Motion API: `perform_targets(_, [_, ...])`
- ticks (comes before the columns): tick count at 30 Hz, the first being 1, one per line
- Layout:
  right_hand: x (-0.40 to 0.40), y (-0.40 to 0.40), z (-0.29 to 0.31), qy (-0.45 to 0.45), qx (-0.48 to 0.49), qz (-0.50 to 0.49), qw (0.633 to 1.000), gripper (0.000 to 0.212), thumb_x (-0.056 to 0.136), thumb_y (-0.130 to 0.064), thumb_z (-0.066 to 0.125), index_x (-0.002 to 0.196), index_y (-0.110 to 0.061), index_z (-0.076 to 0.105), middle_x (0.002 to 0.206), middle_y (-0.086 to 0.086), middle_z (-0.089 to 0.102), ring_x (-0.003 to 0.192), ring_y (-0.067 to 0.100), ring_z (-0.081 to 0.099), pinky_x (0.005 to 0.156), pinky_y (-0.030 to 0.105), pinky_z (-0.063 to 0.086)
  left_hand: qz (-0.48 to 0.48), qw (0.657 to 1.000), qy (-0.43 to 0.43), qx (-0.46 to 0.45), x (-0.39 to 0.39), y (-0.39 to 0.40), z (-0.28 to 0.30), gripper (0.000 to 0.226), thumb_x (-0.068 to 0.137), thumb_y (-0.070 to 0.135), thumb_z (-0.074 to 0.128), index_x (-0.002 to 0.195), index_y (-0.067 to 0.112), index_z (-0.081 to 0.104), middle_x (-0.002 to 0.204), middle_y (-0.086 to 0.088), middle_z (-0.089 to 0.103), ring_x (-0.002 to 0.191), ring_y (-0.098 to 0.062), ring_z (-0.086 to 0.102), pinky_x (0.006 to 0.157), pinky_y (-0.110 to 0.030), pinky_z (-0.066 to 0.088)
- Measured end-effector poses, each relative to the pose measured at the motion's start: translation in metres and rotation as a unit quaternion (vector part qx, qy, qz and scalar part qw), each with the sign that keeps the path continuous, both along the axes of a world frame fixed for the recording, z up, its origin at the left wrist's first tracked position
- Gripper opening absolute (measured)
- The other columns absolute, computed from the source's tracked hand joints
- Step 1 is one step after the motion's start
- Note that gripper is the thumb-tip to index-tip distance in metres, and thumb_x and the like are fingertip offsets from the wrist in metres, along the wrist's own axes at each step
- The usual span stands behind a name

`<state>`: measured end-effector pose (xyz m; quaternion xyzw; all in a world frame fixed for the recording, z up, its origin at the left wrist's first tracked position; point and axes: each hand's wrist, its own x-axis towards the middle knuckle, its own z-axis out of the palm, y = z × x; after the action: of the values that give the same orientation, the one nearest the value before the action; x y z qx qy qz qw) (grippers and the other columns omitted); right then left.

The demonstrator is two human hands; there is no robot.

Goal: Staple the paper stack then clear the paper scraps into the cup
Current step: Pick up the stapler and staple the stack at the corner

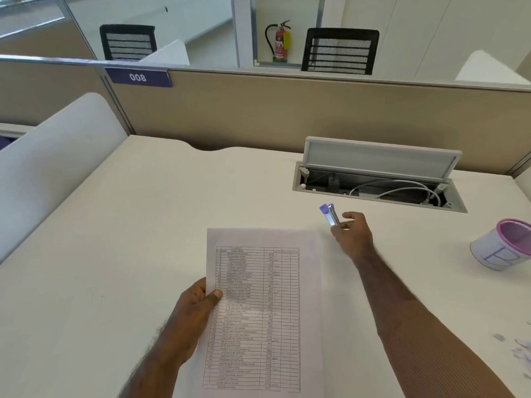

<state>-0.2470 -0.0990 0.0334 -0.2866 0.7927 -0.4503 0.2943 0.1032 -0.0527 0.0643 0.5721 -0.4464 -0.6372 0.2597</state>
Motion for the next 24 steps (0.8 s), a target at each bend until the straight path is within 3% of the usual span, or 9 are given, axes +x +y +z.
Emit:
perform_targets(2, [0.002,0.02,0.016,-0.125,-0.058,0.016,0.99,0.043,0.085,-0.003,0.064,0.123,-0.01,0.048,0.094,0.008,0.064,0.083,0.027,0.068,0.078,0.039,0.059,-0.004,1.0,0.002,-0.002,0.001,0.0,0.006,0.026,0.103,0.01,0.048,0.118,0.016,0.068,0.11,-0.007,0.078,0.097,-0.03,0.076,0.089,-0.053,0.059])
perform_targets(5, [0.006,0.056,0.046,-0.243,-0.092,0.089,0.962,0.041,0.09,0.001,0.059,0.127,-0.014,0.05,0.103,0.008,0.061,0.093,0.024,0.067,0.088,0.036,0.057,-0.012,1.0,-0.004,-0.01,0.001,0.002,0.015,0.026,0.103,0.01,0.048,0.118,0.016,0.068,0.108,-0.006,0.079,0.094,-0.029,0.077,0.085,-0.051,0.06])
perform_targets(8, [0.01,0.093,0.071,-0.328,-0.116,0.146,0.926,0.032,0.094,0.004,0.049,0.125,-0.003,0.057,0.096,0.007,0.059,0.086,0.019,0.062,0.088,0.035,0.054,-0.023,0.999,-0.008,-0.021,0.0,0.004,0.025,0.025,0.103,0.011,0.048,0.118,0.017,0.067,0.104,-0.003,0.079,0.091,-0.027,0.077,0.078,-0.044,0.063])
perform_targets(10, [0.013,0.114,0.086,-0.365,-0.121,0.15,0.911,0.032,0.095,0.005,0.043,0.123,-0.002,0.059,0.094,0.005,0.057,0.078,0.017,0.058,0.08,0.034,0.054,-0.029,0.999,-0.008,-0.025,-0.002,0.005,0.031,0.025,0.103,0.011,0.048,0.118,0.016,0.067,0.103,-0.003,0.08,0.09,-0.027,0.077,0.076,-0.042,0.063])
perform_targets(13, [0.012,0.139,0.105,-0.373,-0.118,0.151,0.908,0.034,0.096,-0.004,0.042,0.124,-0.007,0.061,0.101,0.005,0.058,0.069,0.014,0.05,0.065,0.031,0.048,-0.039,0.999,-0.005,-0.029,-0.008,0.006,0.037,0.025,0.103,0.01,0.048,0.119,0.014,0.067,0.106,-0.006,0.079,0.094,-0.029,0.077,0.083,-0.049,0.062])
perform_targets(16, [0.011,0.157,0.119,-0.363,-0.105,0.171,0.91,0.041,0.097,-0.035,0.044,0.124,-0.011,0.063,0.095,0.002,0.061,0.066,0.014,0.046,0.061,0.031,0.04,-0.048,0.998,0.006,-0.027,-0.016,0.005,0.039,0.026,0.103,0.008,0.048,0.119,0.014,0.068,0.109,-0.008,0.078,0.097,-0.031,0.076,0.088,-0.054,0.059])
perform_targets(19, [0.01,0.166,0.131,-0.309,-0.096,0.188,0.927,0.065,0.073,-0.058,0.072,0.115,-0.009,0.066,0.087,0.002,0.06,0.066,0.014,0.051,0.061,0.029,0.045,-0.065,0.997,0.007,-0.032,-0.026,0.007,0.039,0.025,0.102,0.009,0.049,0.117,0.015,0.069,0.109,-0.008,0.078,0.096,-0.029,0.076,0.087,-0.051,0.06])
perform_targets(21, [0.011,0.168,0.14,-0.266,-0.071,0.195,0.941,0.059,0.07,-0.05,0.078,0.115,-0.012,0.067,0.084,0.005,0.063,0.068,0.016,0.06,0.063,0.027,0.052,-0.077,0.996,0.008,-0.034,-0.032,0.009,0.039,0.024,0.102,0.01,0.05,0.118,0.015,0.068,0.108,-0.007,0.078,0.096,-0.028,0.076,0.085,-0.049,0.061])
perform_targets(24, [0.014,0.168,0.152,-0.189,-0.04,0.196,0.961,0.025,0.09,-0.013,0.063,0.115,-0.013,0.065,0.075,0.01,0.065,0.059,0.016,0.064,0.049,0.022,0.048,-0.094,0.995,0.007,-0.041,-0.039,0.011,0.042,0.024,0.102,0.01,0.05,0.118,0.013,0.068,0.108,-0.007,0.078,0.097,-0.028,0.076,0.084,-0.047,0.062])
